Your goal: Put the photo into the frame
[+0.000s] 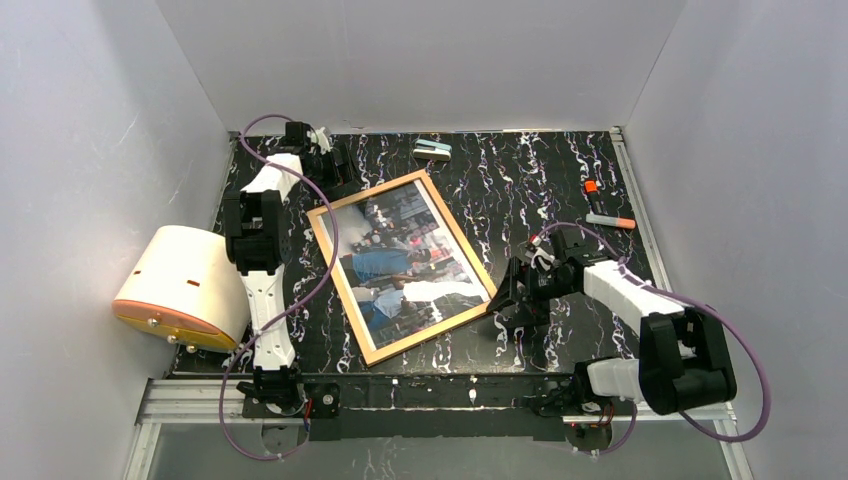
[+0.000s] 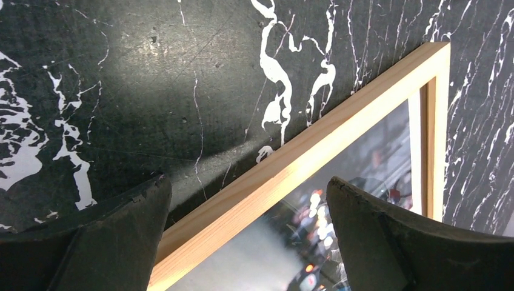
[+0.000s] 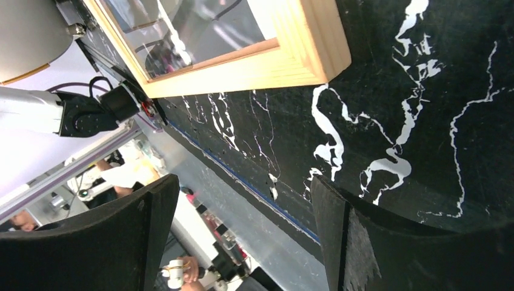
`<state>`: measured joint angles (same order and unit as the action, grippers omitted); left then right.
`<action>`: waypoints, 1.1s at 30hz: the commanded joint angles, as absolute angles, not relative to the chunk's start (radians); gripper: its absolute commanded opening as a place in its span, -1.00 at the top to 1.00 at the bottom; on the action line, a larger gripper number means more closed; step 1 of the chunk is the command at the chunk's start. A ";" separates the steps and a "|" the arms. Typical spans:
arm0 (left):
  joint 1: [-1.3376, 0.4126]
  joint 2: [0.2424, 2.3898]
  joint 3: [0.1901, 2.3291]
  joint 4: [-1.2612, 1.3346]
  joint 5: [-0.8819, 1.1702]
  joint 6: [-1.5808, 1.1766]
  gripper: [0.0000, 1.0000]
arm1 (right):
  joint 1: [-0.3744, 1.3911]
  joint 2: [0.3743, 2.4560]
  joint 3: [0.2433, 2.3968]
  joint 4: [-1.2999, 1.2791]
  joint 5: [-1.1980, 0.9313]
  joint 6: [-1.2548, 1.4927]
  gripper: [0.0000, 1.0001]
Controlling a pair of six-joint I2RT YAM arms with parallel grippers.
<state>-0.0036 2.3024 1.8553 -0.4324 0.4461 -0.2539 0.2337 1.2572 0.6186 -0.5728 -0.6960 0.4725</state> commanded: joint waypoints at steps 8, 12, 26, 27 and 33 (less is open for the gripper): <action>-0.002 2.223 1.748 -0.441 0.477 -0.290 -0.92 | 0.260 1.480 0.661 -0.369 -0.687 0.556 -0.71; -0.002 2.193 1.712 -0.435 0.504 -0.304 -0.87 | 0.261 1.518 0.677 -0.308 -0.669 0.596 -0.69; -0.002 2.079 1.509 -0.445 0.329 -0.371 -0.75 | 0.241 1.578 0.791 -0.177 -0.481 0.794 -0.63; -0.002 2.069 1.490 -0.445 0.333 -0.377 -0.75 | 0.234 1.591 0.813 -0.179 -0.472 0.794 -0.63; -0.002 1.965 1.357 -0.457 0.328 -0.409 -0.73 | 0.144 1.688 0.923 -0.199 -0.421 0.782 -0.61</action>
